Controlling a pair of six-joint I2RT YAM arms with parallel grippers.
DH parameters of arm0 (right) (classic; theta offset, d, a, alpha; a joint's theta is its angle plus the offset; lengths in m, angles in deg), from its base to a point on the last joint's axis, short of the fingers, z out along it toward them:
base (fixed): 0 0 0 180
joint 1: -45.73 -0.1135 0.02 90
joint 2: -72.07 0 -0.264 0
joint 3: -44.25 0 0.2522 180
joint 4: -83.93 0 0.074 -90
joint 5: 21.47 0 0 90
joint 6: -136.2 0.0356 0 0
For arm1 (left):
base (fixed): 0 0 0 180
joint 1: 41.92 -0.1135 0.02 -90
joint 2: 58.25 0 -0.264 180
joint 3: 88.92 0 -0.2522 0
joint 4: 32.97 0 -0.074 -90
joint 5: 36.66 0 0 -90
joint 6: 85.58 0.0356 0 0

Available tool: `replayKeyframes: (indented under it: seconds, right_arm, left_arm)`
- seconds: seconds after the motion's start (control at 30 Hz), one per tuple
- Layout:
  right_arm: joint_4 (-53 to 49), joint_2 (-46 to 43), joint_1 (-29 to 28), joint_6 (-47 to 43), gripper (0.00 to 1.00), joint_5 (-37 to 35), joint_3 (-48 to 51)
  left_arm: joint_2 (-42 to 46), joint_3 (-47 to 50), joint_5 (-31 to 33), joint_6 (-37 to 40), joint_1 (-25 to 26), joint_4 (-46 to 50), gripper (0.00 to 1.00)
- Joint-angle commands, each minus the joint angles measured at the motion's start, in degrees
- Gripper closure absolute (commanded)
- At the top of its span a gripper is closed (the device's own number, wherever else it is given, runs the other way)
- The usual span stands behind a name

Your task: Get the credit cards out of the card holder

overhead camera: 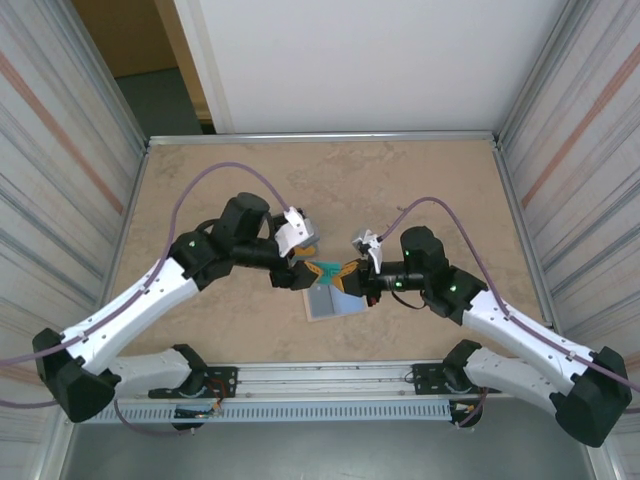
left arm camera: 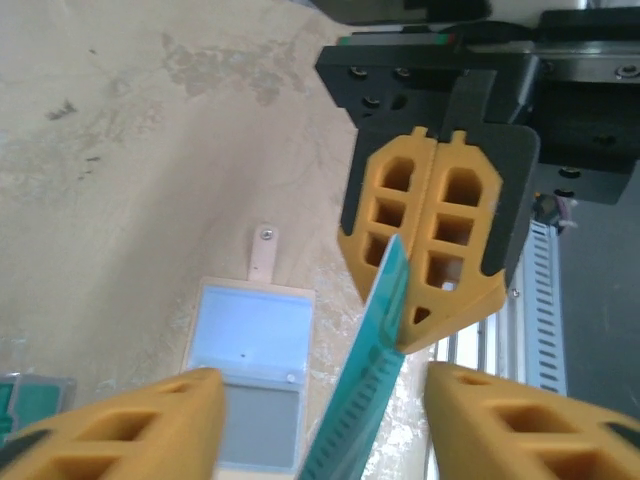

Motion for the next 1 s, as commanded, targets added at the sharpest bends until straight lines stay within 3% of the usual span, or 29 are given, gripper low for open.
replayKeyframes:
  seconds: [0.0,0.07,0.13,0.17,0.23,0.27,0.33,0.47,0.77,0.97]
  right_arm:
    - [-1.0,0.0,-0.5,-1.8,1.0,0.6,-2.3]
    - [-1.0,-0.2,-0.5,-1.9,1.0,-0.1,-2.2]
    - [-1.2,-0.7,-0.5,-2.0,1.0,-1.2,-2.2]
    - [-1.3,-0.9,-0.5,-2.0,1.0,-1.8,-2.2]
    - [-1.8,-1.5,-0.4,-2.1,1.0,-3.3,-2.2]
    - [-2.1,-1.8,-0.4,-2.1,0.92,-4.6,-2.2]
    - [-3.2,-2.5,-0.2,-2.3,0.63,-7.3,-2.3]
    - [-5.5,-4.2,0.0,-2.6,0.38,-14.1,-2.1]
    - [-9.2,-5.3,0.2,0.1,0.0,-28.8,-2.6]
    - [-11.1,-2.7,0.1,3.3,0.01,-36.9,-4.1]
  left_arm:
    - [-1.3,-2.7,-4.5,4.6,0.3,4.0,0.68]
    - [-1.9,-2.8,-4.8,5.1,0.3,4.4,0.86]
    - [-2.0,-2.8,-5.1,5.6,0.3,4.5,0.98]
    - [-2.1,-2.8,-5.1,5.9,0.3,4.4,1.0]
    - [-2.0,-2.7,-4.5,6.3,0.2,4.1,1.0]
    - [-1.8,-2.4,-3.4,6.4,0.3,3.7,1.0]
    - [-1.4,-1.8,-1.2,7.0,0.0,2.6,1.0]
    - [-0.3,1.0,4.6,7.7,-1.4,-2.1,1.0]
    - [-5.5,5.5,18.0,10.5,-5.2,-13.4,1.0]
    - [-12.0,6.4,13.6,12.9,-9.7,-20.4,1.0]
